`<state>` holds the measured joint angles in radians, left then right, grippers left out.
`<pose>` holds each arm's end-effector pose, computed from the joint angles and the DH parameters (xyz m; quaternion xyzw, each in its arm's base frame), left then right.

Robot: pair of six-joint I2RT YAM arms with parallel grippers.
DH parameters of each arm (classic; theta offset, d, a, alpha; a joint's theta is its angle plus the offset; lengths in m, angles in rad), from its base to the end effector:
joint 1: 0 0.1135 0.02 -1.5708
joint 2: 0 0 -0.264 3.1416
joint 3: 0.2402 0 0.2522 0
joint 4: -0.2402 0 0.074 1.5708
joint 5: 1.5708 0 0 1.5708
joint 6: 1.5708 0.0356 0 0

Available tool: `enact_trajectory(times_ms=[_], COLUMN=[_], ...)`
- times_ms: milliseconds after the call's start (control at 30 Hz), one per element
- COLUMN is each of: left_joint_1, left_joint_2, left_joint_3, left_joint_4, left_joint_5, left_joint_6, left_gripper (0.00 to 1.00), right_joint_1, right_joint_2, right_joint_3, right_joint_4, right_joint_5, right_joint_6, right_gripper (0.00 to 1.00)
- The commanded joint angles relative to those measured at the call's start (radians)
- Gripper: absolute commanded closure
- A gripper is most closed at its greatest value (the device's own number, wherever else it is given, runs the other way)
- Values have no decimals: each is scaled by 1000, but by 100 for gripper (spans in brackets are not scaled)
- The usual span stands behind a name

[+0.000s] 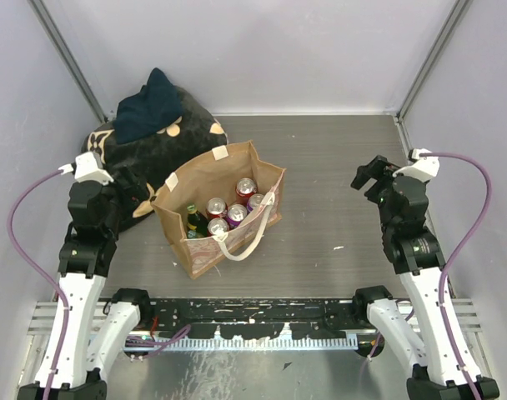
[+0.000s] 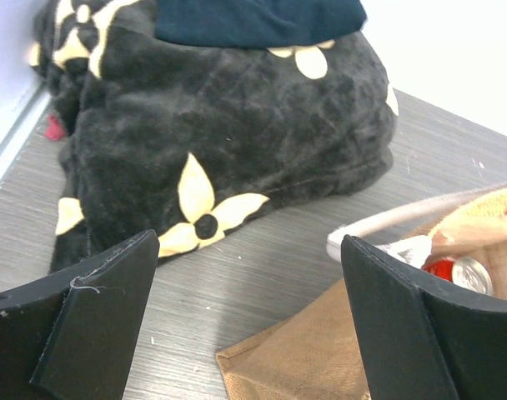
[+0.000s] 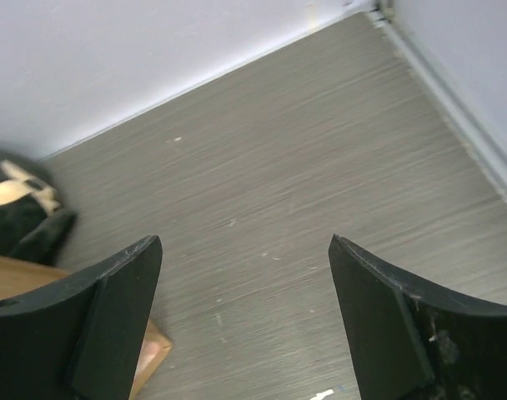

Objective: Take the beverage out of the canvas bag

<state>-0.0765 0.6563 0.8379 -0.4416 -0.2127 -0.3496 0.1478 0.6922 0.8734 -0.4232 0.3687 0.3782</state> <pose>0.1462 -0.0037 0.3499 -0.1714 0.7722 -0.0459 0.6101 0.1512 0.0095 0.3595 0.2012 0.7558 0.0182 0.6228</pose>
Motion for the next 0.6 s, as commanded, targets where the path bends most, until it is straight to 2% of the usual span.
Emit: enact_trajectory(times_ms=[0, 100, 200, 367, 567], left_joint_1=[1, 1, 1, 1, -29], left_joint_2=[34, 34, 13, 30, 56], left_joint_3=[77, 94, 93, 109, 126], left_joint_4=[-15, -9, 18, 2, 1], left_joint_5=[143, 181, 230, 277, 298], left_joint_6=[32, 43, 63, 66, 84], left_gripper=[2, 2, 2, 2, 2], right_joint_1=[15, 40, 95, 287, 541], right_joint_2=[38, 38, 41, 98, 223], right_joint_3=[62, 35, 11, 11, 96], right_joint_4=[-9, 26, 55, 95, 127], right_joint_5=[-245, -350, -366, -269, -108], right_joint_6=[56, 121, 180, 213, 208], right_gripper=[14, 16, 17, 18, 18])
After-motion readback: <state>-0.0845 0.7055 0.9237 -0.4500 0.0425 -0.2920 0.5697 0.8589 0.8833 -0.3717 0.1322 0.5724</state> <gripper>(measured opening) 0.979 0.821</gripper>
